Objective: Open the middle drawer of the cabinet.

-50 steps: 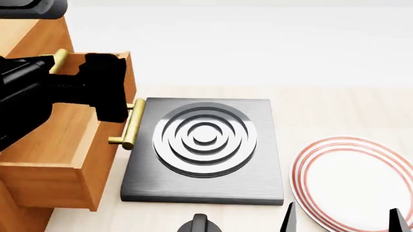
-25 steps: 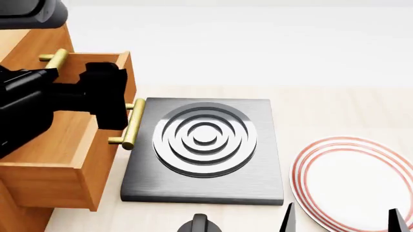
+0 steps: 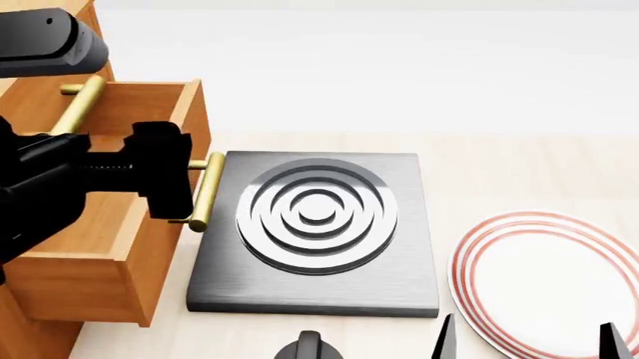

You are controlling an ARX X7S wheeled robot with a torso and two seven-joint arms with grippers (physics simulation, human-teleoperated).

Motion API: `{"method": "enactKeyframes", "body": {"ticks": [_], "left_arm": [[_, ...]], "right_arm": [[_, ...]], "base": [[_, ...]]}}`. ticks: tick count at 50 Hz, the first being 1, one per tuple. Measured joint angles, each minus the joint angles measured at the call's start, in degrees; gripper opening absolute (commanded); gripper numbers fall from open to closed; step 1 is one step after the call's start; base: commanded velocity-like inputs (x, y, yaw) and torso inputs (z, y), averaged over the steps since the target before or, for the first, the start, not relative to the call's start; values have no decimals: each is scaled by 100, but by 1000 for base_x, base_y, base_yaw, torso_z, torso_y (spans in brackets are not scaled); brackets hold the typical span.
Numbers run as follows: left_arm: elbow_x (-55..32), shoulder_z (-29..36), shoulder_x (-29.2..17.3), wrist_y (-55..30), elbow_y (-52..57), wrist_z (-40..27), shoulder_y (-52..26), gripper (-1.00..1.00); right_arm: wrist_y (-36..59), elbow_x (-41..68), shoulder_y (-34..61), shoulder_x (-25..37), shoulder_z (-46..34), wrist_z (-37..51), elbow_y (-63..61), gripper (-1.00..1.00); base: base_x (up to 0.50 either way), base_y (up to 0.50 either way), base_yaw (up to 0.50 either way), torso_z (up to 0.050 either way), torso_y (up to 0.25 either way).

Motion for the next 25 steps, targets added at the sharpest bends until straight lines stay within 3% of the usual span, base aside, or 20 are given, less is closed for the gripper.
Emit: {"method": "enactKeyframes", "body": {"ticks": [25], "left_arm": [[498,21,-126,119,-56,230,225,100]], "right_arm": [[18,2,-30,-5,32,-7,-17,100]], "base": [[0,0,0,0,0]]}}
